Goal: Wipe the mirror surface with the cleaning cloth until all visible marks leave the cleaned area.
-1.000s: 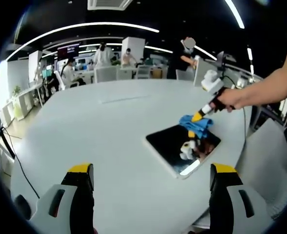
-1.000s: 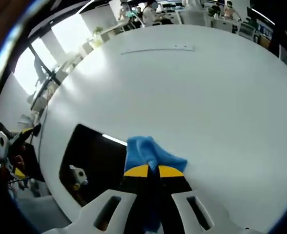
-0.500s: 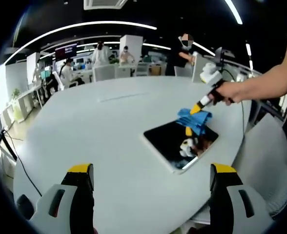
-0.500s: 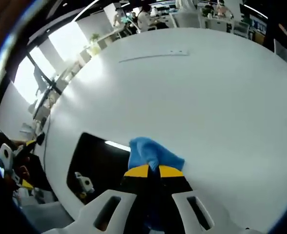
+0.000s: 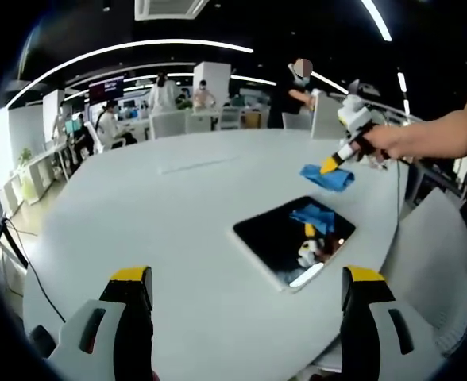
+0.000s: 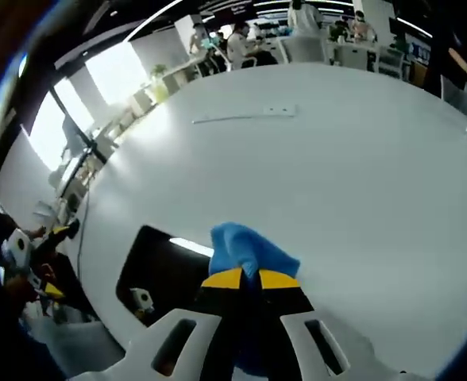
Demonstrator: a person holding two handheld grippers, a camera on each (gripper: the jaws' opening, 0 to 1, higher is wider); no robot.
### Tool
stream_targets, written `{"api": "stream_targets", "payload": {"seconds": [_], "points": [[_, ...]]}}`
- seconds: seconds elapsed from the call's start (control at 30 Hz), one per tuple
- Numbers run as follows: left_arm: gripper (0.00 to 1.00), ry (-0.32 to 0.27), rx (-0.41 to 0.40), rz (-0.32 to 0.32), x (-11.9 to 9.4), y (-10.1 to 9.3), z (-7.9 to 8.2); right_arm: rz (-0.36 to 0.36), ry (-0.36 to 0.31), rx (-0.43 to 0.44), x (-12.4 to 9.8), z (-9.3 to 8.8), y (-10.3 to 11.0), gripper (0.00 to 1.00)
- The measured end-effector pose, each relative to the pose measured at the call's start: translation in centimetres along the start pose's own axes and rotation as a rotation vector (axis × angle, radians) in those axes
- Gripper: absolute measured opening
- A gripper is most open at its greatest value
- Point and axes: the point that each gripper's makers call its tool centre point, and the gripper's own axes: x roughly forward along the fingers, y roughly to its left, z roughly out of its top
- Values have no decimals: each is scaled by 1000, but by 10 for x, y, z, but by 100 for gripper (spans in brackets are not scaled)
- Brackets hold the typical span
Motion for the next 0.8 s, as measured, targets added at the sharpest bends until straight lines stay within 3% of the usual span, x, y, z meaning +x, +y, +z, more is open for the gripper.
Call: {"api": "stream_targets", "payload": {"seconds": [0.33,0.8], "points": [[100,7,-8,9,-5,2,-6,-31,0,36,-6,-14,-20,1],[100,-1,-20,29,-9,0,-7,-75,76,71,12,-61,-42,1]]}}
